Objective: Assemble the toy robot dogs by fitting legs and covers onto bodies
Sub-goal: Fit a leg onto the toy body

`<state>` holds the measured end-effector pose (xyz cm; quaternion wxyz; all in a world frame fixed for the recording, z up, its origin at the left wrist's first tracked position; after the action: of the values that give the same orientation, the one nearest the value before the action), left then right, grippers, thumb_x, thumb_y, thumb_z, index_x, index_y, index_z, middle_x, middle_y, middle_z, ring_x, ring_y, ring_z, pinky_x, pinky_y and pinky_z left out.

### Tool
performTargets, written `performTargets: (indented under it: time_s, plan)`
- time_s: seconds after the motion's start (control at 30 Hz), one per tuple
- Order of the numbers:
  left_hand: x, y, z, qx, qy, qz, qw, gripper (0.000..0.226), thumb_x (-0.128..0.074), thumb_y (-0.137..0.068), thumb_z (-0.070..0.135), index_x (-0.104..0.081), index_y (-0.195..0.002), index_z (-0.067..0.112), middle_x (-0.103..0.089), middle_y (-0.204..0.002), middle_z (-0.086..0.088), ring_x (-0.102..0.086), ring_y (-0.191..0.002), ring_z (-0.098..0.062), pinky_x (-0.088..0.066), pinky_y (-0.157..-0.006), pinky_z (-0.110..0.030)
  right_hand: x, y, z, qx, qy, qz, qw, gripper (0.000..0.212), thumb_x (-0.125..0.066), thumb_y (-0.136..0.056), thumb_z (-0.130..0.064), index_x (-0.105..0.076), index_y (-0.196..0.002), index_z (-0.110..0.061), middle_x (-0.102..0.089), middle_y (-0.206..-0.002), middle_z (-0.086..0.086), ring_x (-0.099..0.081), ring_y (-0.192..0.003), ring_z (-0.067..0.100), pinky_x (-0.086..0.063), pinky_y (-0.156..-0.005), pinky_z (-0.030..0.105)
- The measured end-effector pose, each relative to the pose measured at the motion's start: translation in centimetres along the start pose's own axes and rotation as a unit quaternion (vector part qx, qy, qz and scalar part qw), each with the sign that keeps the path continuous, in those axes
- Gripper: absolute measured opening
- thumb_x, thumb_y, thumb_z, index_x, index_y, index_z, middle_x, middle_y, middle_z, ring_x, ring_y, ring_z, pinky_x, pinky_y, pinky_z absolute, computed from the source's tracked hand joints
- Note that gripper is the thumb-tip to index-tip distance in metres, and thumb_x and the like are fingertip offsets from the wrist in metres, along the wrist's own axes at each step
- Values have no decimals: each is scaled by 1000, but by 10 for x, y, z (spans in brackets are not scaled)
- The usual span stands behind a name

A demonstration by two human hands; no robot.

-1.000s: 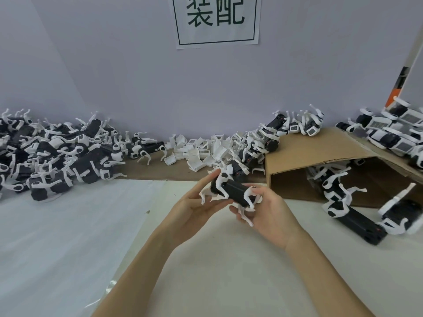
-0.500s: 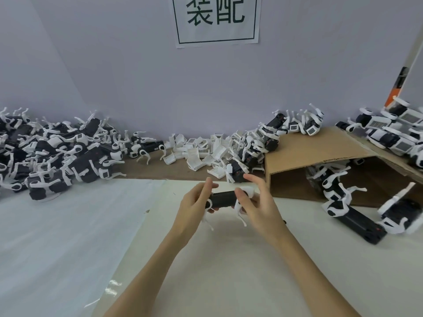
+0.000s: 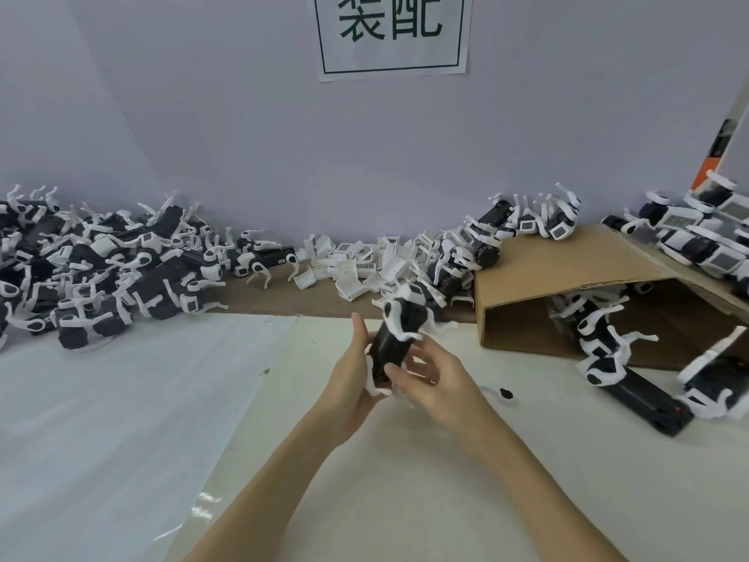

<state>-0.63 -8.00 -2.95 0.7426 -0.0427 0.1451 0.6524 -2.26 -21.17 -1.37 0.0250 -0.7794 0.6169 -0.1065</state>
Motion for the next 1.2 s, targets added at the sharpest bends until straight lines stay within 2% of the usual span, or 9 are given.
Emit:
performTargets:
  time_s: [0.17,0.33,0.47,0.6,0.73,0.87,0.97,1.03,1.2]
  plan:
    - [11,6,19,-138,-163,125,969,59,-24,-108,64,-69,-124,28,-74,-115,-3,-73,-103,-24,-57,-90,-38,7,-1,8,-4,-30,86,996,31,-78,-92,-17,-63,-118,-25,-78,-103,-12,-72,-99,-3,-51,-76,7]
    - [5,9,29,-160,-98,18,982,54,-38,-108,62,-74,-127,26,-76,-127,0,-71,-118,-21,-55,-101,-42,14,0,3,60,105,63,991,41,-77,-92,-11,-58,-121,-33,-74,-109,-11,-68,-106,3,-49,-82,10]
    - [-1,11,28,-194,-106,-3,975,46,-49,-111,49,-73,-119,11,-74,-126,-9,-70,-115,-32,-51,-105,-55,10,2,4,70,101,33,992,46,-76,-93,-8,-56,-120,-40,-72,-110,-21,-65,-109,-4,-47,-80,5]
    - [0,15,31,-186,-62,-17,980,49,-36,-115,47,-74,-130,20,-71,-138,-1,-64,-134,-20,-50,-111,-44,15,0,5,79,82,69,991,45,-81,-89,-10,-52,-116,-31,-72,-107,-18,-67,-107,0,-50,-81,9]
    - [0,17,33,-194,-139,41,970,55,-35,-106,66,-71,-125,30,-75,-119,13,-69,-110,-4,-47,-93,-25,23,5,-7,150,179,151,960,45,-84,-85,-8,-60,-115,-32,-69,-109,-14,-62,-108,2,-46,-85,8]
    - [0,16,28,-166,-158,53,972,48,-60,-91,71,-75,-108,30,-75,-94,8,-66,-85,-5,-50,-72,-15,21,10,-23,238,298,168,909,58,-84,-79,1,-63,-123,-28,-56,-126,-10,-50,-121,10,-43,-95,11]
    - [9,14,34,-181,-145,92,968,12,-77,-94,45,-78,-101,35,-71,-83,5,-62,-72,-3,-49,-63,-15,14,4,-11,139,190,64,970,75,-87,-83,-23,-46,-144,-40,-48,-140,-14,-45,-132,-1,-38,-98,3]
    - [17,14,40,-194,-150,114,963,9,-79,-93,43,-80,-97,36,-73,-87,0,-64,-77,-6,-50,-68,-23,11,1,-1,40,107,-6,993,77,-82,-88,-35,-38,-150,-45,-49,-143,-20,-49,-129,-10,-39,-95,1]
    - [26,16,53,-230,-208,46,950,28,-61,-95,54,-76,-112,36,-79,-116,10,-70,-109,-12,-54,-70,-19,25,1,-4,75,124,43,989,63,-86,-85,-21,-54,-139,-31,-57,-136,-17,-55,-126,-3,-49,-107,22]
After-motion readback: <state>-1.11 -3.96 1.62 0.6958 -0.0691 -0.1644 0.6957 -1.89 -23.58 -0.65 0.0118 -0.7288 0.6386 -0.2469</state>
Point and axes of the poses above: each hand's wrist, its own y-axis away from the middle knuckle, its own x-axis out of the back of the hand, z = x × y, the point moved 6 cm from there along -y, towards the middle knuckle
